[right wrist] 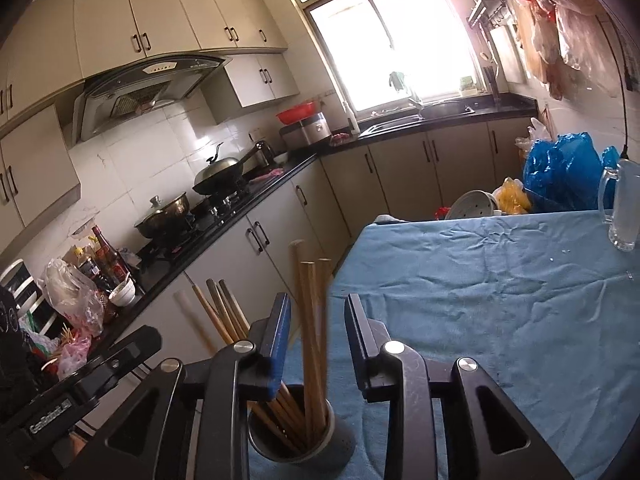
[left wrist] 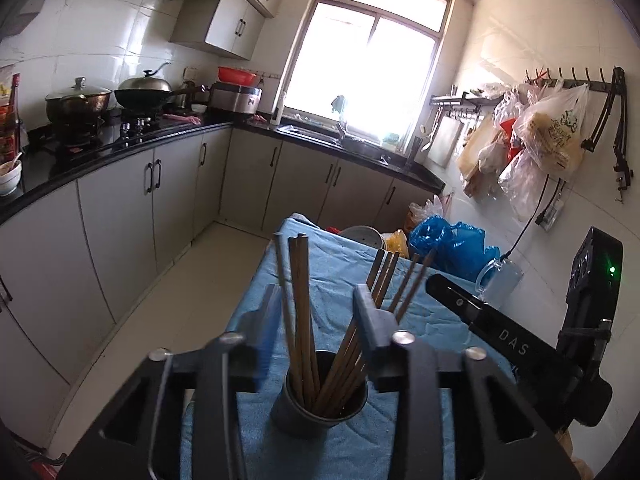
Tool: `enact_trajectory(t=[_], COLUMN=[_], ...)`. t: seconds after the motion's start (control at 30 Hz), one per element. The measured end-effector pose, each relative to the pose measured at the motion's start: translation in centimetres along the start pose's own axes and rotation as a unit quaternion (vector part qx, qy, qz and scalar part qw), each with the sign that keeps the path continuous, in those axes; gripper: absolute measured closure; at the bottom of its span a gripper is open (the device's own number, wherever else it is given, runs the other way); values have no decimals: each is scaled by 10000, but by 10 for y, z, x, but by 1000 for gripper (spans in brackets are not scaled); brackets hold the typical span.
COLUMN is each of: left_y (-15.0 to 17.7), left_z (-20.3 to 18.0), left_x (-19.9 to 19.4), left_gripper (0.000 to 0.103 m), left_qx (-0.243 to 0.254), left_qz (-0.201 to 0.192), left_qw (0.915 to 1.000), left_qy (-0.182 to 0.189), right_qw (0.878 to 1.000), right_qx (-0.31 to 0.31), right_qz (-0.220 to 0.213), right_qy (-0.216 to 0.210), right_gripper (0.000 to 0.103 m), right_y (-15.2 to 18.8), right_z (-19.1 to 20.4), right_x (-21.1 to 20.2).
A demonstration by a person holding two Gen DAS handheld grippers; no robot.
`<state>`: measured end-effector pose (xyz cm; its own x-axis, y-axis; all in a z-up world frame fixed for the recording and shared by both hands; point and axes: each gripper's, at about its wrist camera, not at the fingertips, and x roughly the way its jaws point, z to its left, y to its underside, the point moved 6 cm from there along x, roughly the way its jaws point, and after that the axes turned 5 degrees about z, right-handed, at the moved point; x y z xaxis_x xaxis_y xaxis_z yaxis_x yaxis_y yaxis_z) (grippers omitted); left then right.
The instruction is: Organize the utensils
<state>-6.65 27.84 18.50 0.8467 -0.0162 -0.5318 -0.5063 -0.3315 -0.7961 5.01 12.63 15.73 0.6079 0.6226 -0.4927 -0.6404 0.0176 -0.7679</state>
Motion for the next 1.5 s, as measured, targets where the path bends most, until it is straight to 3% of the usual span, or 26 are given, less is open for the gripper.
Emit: enact_trajectory(t=[0.07, 0.13, 0.37, 0.43, 0.6, 0.73, 1.23, 1.5], left_y=[4, 10, 35, 41, 59, 64, 77, 84], left_z=[0, 1, 9, 9, 7, 4, 10, 8], left_x=[-6, -12, -24, -26, -31, -37, -60, -61], left_gripper=[62, 52, 40, 32, 26, 15, 3, 3], left_qx=[32, 36, -103, -74, 89, 173, 206, 378], left_qz=[-49, -84, -100, -129, -210, -294, -574, -485], left_qw=[10000, 9999, 9993, 9985, 9946, 9912, 9755, 9742], left_qy=[-61, -136, -348, -520, -1009, -1278, -2113, -2170], right_qw=[10000, 9999, 9992, 9990, 9984, 9977, 9953, 9948], right_qx=[28, 75, 259, 247, 163, 142, 282, 135], right_qz=[-9, -21, 118, 161, 228, 275, 381, 373], right_qy=[37, 81, 266, 323, 498, 599, 844, 934], right_gripper=[66, 58, 51, 49, 44, 42, 38, 37], right_y=[2, 5, 29, 40, 63, 78, 112, 119], right_z=[-4, -9, -25, -25, -25, -27, -39, -32], right_x=[-5, -12, -29, -34, -44, -53, -76, -80])
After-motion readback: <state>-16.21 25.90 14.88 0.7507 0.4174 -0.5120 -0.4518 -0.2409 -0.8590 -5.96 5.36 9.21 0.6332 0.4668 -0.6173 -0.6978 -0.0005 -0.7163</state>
